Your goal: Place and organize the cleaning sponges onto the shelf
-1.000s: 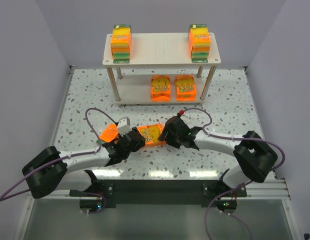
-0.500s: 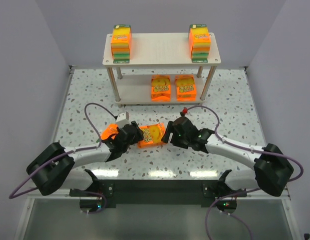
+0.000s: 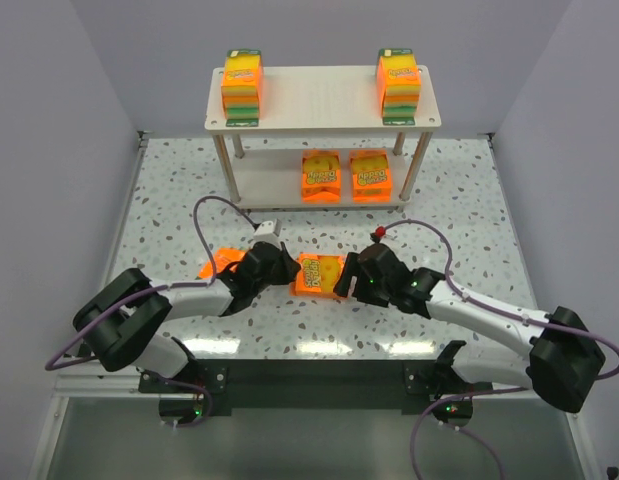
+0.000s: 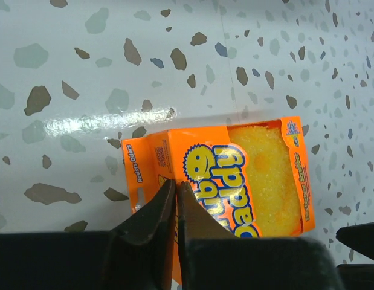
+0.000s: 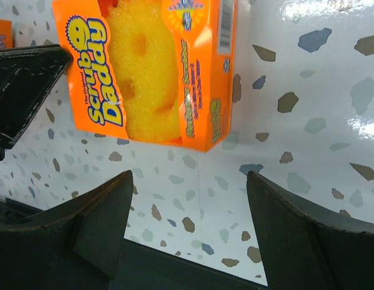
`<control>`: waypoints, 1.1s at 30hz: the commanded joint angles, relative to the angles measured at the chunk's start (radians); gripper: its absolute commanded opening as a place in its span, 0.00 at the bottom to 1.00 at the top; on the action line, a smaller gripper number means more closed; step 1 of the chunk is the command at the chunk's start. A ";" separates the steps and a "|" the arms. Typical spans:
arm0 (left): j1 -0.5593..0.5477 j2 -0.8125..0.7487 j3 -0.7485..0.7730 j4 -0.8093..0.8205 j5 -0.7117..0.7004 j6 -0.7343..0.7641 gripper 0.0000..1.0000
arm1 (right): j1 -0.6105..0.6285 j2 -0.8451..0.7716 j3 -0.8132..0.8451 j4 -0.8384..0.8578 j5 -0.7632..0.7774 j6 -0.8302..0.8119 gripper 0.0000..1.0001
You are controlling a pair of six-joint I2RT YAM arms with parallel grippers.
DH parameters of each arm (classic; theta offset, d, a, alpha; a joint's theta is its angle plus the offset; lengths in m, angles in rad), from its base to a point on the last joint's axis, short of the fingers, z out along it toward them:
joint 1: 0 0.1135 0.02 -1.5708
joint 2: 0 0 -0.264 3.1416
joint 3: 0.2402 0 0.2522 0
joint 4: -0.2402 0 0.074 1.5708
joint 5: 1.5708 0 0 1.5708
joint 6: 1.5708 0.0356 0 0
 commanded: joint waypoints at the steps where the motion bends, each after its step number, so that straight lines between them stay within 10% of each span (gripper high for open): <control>1: 0.002 0.013 -0.015 -0.031 0.043 0.040 0.00 | -0.004 -0.019 -0.004 -0.014 0.014 -0.013 0.79; 22: 0.106 -0.268 0.206 -0.474 -0.346 -0.258 0.00 | -0.018 -0.149 0.019 -0.122 0.063 -0.027 0.78; 33: 0.108 -0.369 0.203 -0.632 -0.653 -0.919 0.00 | -0.020 -0.197 -0.018 -0.123 0.049 -0.041 0.78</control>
